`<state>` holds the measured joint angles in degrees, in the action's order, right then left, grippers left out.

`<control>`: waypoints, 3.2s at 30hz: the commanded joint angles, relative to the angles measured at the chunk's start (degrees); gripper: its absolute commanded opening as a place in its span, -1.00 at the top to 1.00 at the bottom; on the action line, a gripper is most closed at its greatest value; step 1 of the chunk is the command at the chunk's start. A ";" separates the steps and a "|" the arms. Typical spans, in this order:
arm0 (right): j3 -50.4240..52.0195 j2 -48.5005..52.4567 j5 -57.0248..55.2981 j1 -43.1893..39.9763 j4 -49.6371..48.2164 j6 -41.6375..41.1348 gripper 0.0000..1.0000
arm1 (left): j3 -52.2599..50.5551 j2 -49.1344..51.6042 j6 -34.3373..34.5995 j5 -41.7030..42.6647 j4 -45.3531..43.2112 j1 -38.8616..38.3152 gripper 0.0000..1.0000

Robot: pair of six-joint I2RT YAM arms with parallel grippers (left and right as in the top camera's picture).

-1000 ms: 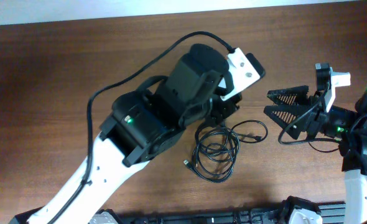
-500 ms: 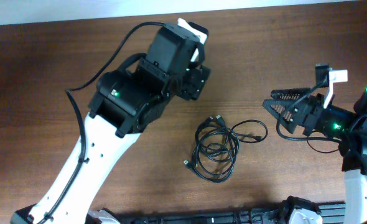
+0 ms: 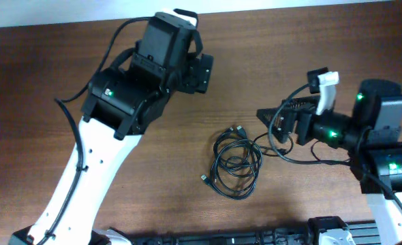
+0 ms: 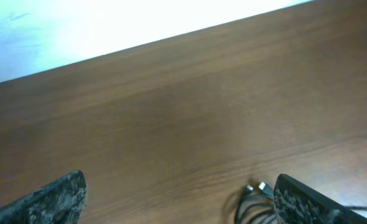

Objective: Untangle cables

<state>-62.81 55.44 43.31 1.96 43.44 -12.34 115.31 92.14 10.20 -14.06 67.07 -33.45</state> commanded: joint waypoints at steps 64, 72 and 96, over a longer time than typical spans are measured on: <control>4.66 43.41 -17.53 14.60 6.84 21.40 -0.71 | 0.98 0.02 0.87 -1.38 2.97 2.38 -0.98; 4.46 43.34 -16.76 14.51 7.37 19.52 0.92 | 0.98 0.02 0.87 -1.38 2.97 2.38 -0.98; -56.30 38.45 -21.59 14.47 47.41 16.79 0.92 | 0.98 0.02 0.87 -1.38 2.97 2.38 -0.98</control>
<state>-114.72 95.24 22.70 16.23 89.47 4.47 115.31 92.16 10.37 -14.90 70.08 -31.31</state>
